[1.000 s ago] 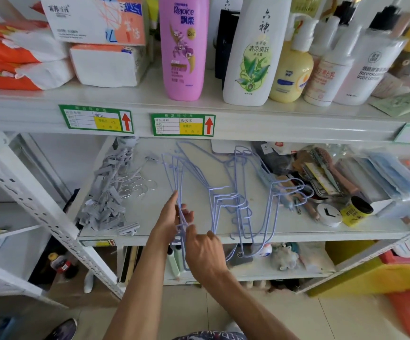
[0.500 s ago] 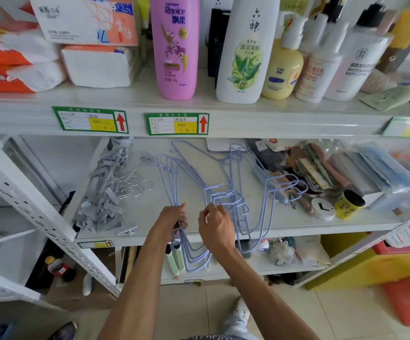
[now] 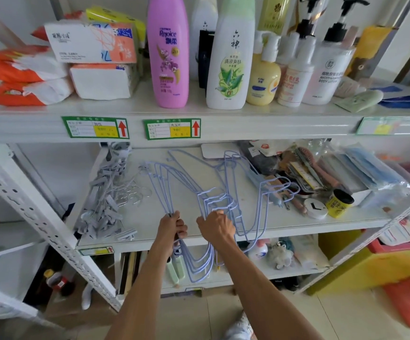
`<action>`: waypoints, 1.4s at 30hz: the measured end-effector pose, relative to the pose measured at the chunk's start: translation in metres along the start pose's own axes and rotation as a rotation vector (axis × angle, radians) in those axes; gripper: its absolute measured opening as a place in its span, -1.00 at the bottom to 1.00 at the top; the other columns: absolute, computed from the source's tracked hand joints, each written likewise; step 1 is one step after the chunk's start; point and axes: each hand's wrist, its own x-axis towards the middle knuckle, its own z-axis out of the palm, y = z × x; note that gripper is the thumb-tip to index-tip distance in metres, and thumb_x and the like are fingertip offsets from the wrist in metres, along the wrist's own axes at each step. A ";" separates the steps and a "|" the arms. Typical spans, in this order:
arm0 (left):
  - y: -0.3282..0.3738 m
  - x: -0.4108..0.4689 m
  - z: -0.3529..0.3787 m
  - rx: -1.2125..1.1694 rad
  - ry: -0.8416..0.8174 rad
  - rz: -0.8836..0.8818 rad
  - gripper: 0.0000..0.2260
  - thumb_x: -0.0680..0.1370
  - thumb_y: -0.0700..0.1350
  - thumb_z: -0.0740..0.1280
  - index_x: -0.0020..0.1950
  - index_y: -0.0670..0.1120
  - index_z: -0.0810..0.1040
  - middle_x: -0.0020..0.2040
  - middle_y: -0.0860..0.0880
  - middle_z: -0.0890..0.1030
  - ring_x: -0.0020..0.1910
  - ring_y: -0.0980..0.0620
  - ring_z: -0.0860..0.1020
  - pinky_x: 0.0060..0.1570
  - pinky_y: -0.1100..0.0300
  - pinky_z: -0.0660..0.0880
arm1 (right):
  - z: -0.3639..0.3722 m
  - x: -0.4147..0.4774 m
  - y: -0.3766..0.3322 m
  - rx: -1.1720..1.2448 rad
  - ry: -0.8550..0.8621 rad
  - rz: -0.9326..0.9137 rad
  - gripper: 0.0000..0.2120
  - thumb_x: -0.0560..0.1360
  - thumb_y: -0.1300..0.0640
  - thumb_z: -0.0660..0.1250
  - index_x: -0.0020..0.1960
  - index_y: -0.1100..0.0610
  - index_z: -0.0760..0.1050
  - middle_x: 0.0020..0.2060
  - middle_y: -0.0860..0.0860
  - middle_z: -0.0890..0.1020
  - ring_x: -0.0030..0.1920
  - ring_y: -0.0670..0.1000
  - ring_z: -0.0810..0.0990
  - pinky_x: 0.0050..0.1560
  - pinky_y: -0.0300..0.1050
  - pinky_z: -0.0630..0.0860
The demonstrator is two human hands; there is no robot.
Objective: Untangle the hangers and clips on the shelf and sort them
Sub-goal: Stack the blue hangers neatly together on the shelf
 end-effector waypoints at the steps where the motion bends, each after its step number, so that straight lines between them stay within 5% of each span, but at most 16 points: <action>1: 0.001 -0.002 -0.001 0.023 0.004 0.023 -0.67 0.69 -0.16 0.16 -0.28 -0.05 0.20 -0.53 0.04 0.20 -0.66 0.11 0.20 -0.63 0.37 0.16 | -0.001 -0.001 0.000 -0.002 0.008 -0.027 -0.57 0.54 -0.13 0.19 0.13 0.22 0.49 0.06 0.13 0.63 0.08 0.19 0.61 -0.04 -0.04 0.47; 7: 0.000 -0.011 -0.005 0.303 0.121 0.152 -0.83 0.64 -0.20 0.24 -0.12 -0.14 0.32 -0.41 -0.08 0.36 -0.51 0.02 0.32 -0.54 0.21 0.36 | -0.001 -0.004 -0.005 0.158 0.067 -0.060 -0.68 0.52 -0.03 0.16 -0.25 0.19 0.45 -0.26 0.09 0.58 -0.25 0.13 0.54 -0.23 -0.10 0.44; 11: -0.001 -0.012 0.003 0.328 0.164 0.208 -0.91 0.62 -0.23 0.21 -0.07 -0.17 0.36 -0.33 -0.12 0.42 -0.44 -0.02 0.40 -0.50 0.18 0.45 | 0.016 -0.008 -0.004 0.667 0.001 0.034 -0.67 0.46 -0.03 0.13 -0.19 0.24 0.43 -0.36 0.09 0.65 -0.38 0.08 0.62 -0.30 0.02 0.61; 16: 0.009 -0.010 0.019 0.364 0.157 0.216 -0.97 0.58 -0.27 0.22 -0.03 -0.17 0.43 -0.38 -0.07 0.38 -0.52 0.03 0.30 -0.53 0.25 0.31 | 0.020 -0.010 0.012 1.084 -0.172 0.187 -0.87 0.59 0.12 0.13 -0.07 0.18 0.32 -0.35 0.11 0.43 -0.45 0.03 0.38 -0.50 -0.17 0.35; 19: 0.011 -0.001 0.027 0.402 0.195 0.159 -0.90 0.57 -0.31 0.12 -0.03 -0.16 0.38 -0.45 -0.03 0.27 -0.58 0.07 0.22 -0.54 0.28 0.19 | 0.028 -0.008 0.023 1.003 -0.195 0.167 -0.74 0.59 0.01 0.20 -0.14 0.18 0.33 -0.42 0.09 0.40 -0.49 0.03 0.39 -0.44 -0.10 0.38; 23: 0.003 0.008 0.010 0.601 0.270 0.158 -0.76 0.62 -0.16 0.11 -0.05 -0.26 0.50 -0.47 -0.12 0.45 -0.56 -0.05 0.41 -0.42 0.15 0.41 | 0.035 -0.004 0.023 0.912 -0.195 0.114 -0.76 0.59 0.03 0.18 -0.17 0.17 0.35 -0.41 0.10 0.44 -0.50 0.04 0.43 -0.46 -0.14 0.38; 29: -0.003 0.013 -0.006 0.900 0.279 0.151 -0.72 0.54 -0.26 0.11 0.20 -0.31 0.43 0.05 -0.33 0.57 -0.25 -0.14 0.52 -0.40 0.19 0.38 | 0.035 0.008 0.024 0.704 -0.240 0.066 -0.74 0.54 0.02 0.22 -0.24 0.16 0.44 -0.34 0.12 0.60 -0.36 0.09 0.56 -0.38 -0.15 0.46; 32: 0.000 0.013 -0.004 0.941 0.294 0.147 -0.76 0.57 -0.27 0.08 0.19 -0.28 0.39 -0.02 -0.30 0.55 -0.31 -0.16 0.55 -0.41 0.19 0.41 | 0.027 0.022 0.034 0.607 -0.326 0.008 -0.66 0.54 0.00 0.26 -0.34 0.16 0.50 -0.40 0.09 0.62 -0.40 0.05 0.57 -0.35 -0.14 0.50; 36: 0.001 0.028 -0.006 0.873 0.297 0.109 -0.79 0.59 -0.26 0.07 0.19 -0.27 0.37 -0.12 -0.29 0.53 -0.42 -0.15 0.54 -0.43 0.16 0.47 | 0.010 0.054 0.056 0.665 -0.412 0.064 -0.83 0.58 0.18 0.24 -0.13 0.18 0.54 -0.37 0.06 0.65 -0.50 -0.04 0.54 -0.47 -0.25 0.39; 42: -0.001 0.034 -0.004 0.876 0.290 0.079 -0.82 0.60 -0.29 0.05 0.16 -0.25 0.34 -0.10 -0.33 0.55 -0.40 -0.17 0.55 -0.54 0.17 0.40 | -0.027 0.116 0.068 0.690 -0.009 0.049 -0.81 0.52 0.24 0.28 -0.22 0.14 0.61 -0.35 0.08 0.67 -0.42 0.01 0.60 -0.44 -0.22 0.47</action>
